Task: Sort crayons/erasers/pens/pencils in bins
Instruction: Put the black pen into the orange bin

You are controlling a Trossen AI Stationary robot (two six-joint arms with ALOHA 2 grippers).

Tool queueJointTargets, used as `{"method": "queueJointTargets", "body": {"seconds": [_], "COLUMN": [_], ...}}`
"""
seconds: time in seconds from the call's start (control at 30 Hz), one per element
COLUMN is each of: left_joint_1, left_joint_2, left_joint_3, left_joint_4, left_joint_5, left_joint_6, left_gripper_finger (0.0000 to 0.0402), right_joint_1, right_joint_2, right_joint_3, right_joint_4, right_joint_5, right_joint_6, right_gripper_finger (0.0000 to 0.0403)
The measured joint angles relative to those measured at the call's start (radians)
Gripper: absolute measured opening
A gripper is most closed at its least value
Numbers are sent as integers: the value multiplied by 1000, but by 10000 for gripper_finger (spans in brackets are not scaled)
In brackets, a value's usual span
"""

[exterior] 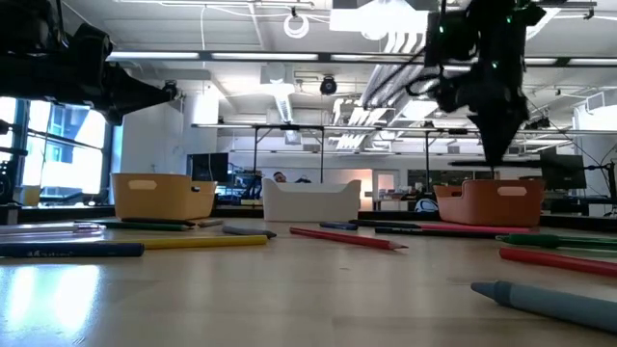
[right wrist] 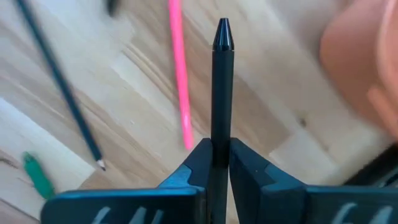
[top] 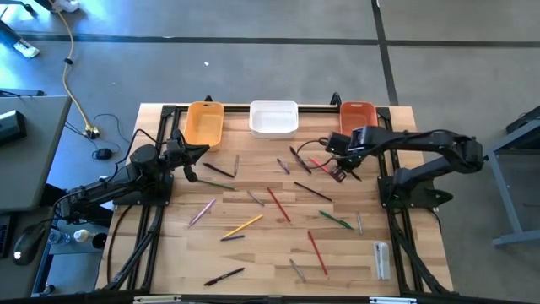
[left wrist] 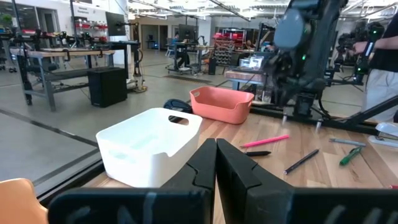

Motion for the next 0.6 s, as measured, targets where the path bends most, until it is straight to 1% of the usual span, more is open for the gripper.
{"method": "queueJointTargets", "body": {"seconds": [0.07, 0.13, 0.2, 0.27, 0.37, 0.47, 0.6], "left_joint_1": [0, 0, 0, 0, 0, 0, 0], "left_joint_2": [0, 0, 0, 0, 0, 0, 0], "left_joint_3": [0, 0, 0, 0, 0, 0, 0], "left_joint_4": [0, 0, 0, 0, 0, 0, 0], "left_joint_5": [0, 0, 0, 0, 0, 0, 0], "left_joint_6": [0, 0, 0, 0, 0, 0, 0], "left_gripper_finger": [0, 1, 1, 0, 1, 0, 1], "right_joint_1": [8, -4, -34, -81, -182, -303, -452], "right_joint_2": [0, 0, 0, 0, -1, 14, 79], "right_joint_3": [40, 73, 100, 124, 133, 135, 135], "right_joint_4": [-1, -4, -8, -4, 46, 100, 132], "right_joint_5": [68, 172, 265, 318, 332, 315, 256], "right_joint_6": [-22, -38, -58, -82, -129, -176, -255], "right_gripper_finger": [23, 23, 23, 23, 23, 23, 23]}}
